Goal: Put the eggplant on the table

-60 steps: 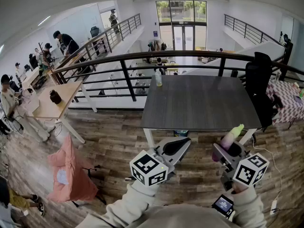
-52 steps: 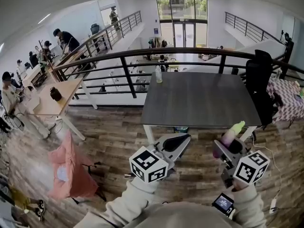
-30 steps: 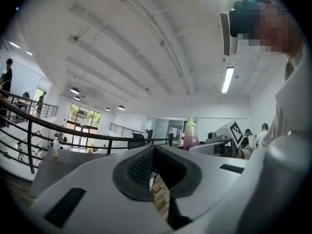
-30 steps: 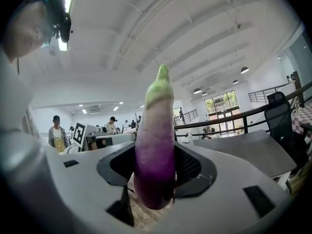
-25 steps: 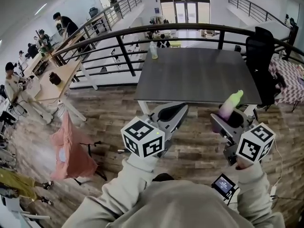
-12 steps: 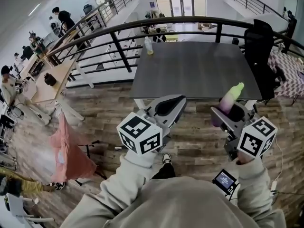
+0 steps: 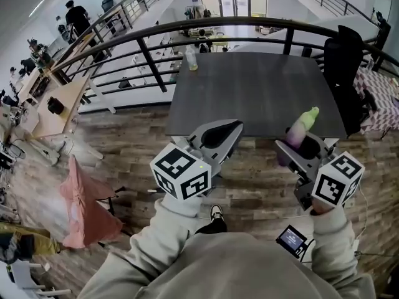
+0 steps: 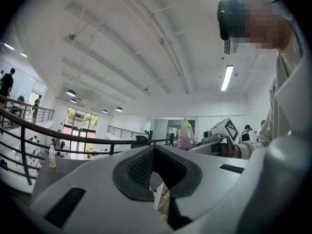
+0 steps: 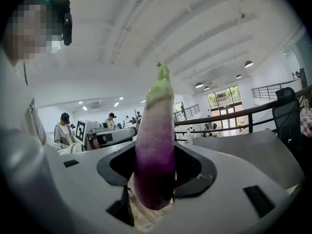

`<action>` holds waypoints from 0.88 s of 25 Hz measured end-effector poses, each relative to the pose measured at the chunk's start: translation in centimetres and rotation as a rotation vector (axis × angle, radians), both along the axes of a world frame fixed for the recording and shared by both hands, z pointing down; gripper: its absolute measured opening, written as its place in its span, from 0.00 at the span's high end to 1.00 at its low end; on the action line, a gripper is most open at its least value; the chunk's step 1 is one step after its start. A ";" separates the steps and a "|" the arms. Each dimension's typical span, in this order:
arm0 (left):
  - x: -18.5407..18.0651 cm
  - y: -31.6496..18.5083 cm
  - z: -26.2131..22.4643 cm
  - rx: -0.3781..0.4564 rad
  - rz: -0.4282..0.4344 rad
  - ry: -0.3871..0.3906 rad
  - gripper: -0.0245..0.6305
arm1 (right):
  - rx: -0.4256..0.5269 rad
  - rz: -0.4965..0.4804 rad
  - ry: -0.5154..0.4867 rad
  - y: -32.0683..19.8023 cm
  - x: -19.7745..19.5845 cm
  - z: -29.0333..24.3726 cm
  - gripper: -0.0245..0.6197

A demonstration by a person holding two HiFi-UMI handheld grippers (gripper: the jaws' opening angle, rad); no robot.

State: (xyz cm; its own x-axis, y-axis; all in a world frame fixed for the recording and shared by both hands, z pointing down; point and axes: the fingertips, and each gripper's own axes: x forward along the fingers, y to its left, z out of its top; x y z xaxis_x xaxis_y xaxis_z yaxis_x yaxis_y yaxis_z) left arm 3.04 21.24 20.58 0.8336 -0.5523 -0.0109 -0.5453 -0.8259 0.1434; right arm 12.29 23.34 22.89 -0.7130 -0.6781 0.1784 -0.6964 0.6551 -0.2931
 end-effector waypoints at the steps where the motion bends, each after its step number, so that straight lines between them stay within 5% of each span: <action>1: -0.4 -1.0 0.2 -0.005 0.000 0.004 0.96 | -0.007 0.003 -0.002 -1.0 -0.3 0.2 0.62; 22: -7.1 -12.6 2.5 -0.019 0.072 -0.014 0.96 | -0.099 0.047 -0.009 -12.9 -7.1 1.6 0.62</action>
State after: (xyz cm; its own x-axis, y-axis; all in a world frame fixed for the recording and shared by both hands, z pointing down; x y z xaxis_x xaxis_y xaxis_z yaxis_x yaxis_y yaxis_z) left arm -4.09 8.60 23.10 0.8714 -0.4905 0.0114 -0.4863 -0.8604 0.1522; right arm 5.18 10.47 24.51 -0.6826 -0.6901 0.2403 -0.7228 0.5893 -0.3610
